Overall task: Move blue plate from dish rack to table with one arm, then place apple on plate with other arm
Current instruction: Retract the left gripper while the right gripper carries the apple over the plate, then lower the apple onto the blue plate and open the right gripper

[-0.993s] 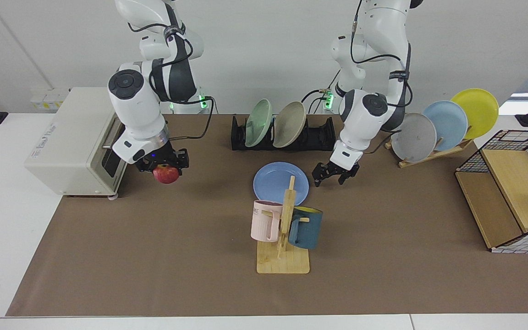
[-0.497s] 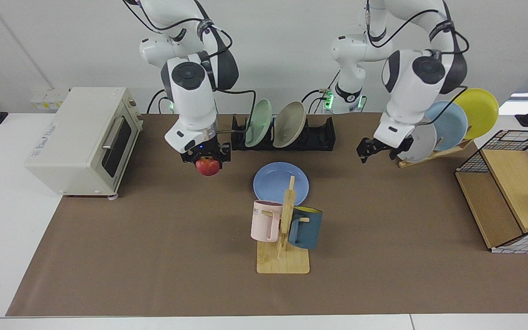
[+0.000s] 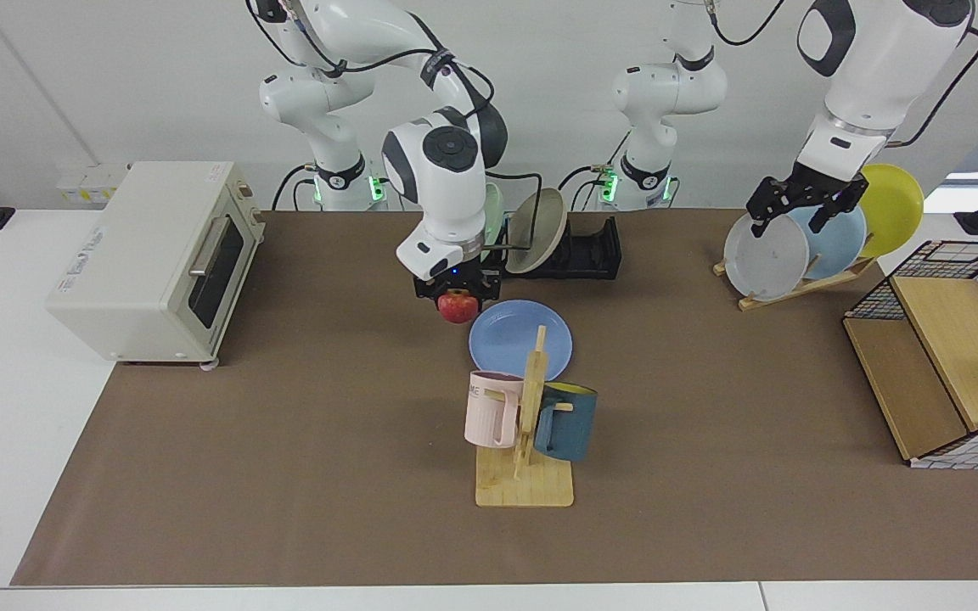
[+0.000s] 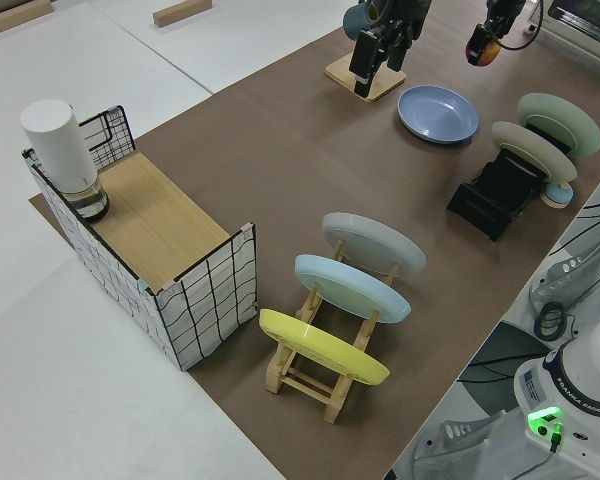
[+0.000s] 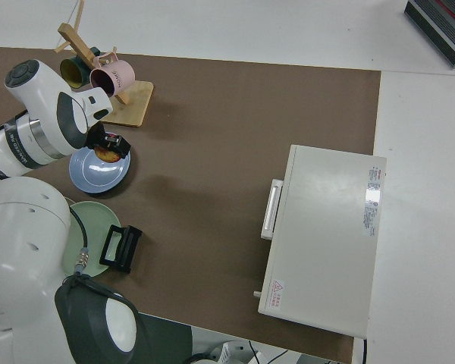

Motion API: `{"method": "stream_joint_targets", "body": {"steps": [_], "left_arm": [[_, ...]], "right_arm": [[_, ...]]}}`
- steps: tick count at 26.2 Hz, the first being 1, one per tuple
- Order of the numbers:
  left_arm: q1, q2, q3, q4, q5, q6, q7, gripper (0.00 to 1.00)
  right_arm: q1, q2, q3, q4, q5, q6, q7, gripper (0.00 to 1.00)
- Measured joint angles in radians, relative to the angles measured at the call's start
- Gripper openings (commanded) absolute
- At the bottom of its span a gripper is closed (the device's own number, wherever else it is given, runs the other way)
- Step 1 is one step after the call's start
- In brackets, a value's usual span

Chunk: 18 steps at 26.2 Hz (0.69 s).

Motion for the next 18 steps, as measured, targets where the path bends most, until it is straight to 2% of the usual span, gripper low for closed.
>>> {"method": "stream_joint_targets", "body": {"steps": [10,18], "left_arm": [[-0.014,-0.013,-0.034,0.022,-0.002,-0.019,-0.003,1.0],[-0.014,-0.012,-0.039,0.023,-0.062,-0.01,-0.003,1.0]], "right_arm": [[0.092,0.112,0.0,-0.001,0.004,0.137,0.135,0.0],[0.105,0.145,-0.001,0.0,0.042,0.161,0.14,0.0]]}}
